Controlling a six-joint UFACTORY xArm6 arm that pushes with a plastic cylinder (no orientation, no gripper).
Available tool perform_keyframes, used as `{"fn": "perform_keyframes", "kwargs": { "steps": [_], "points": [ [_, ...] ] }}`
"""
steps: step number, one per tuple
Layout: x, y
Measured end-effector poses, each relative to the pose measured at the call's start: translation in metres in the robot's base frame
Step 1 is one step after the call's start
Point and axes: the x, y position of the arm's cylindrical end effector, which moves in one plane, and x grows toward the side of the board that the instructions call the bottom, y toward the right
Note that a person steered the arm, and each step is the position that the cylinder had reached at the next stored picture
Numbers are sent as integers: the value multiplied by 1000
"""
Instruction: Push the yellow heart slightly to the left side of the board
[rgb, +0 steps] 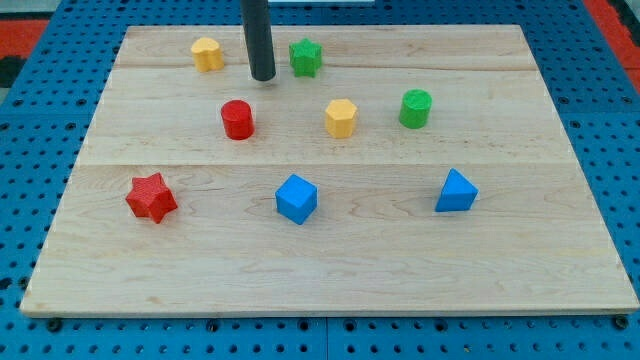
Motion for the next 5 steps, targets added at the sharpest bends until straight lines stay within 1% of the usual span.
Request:
{"fn": "perform_keyframes", "kwargs": {
  "steps": [1,2,3,4,5],
  "points": [
    [-22,-22],
    [-32,-52],
    [-32,-55],
    [-32,-74],
    [-48,-81]
  ]
}}
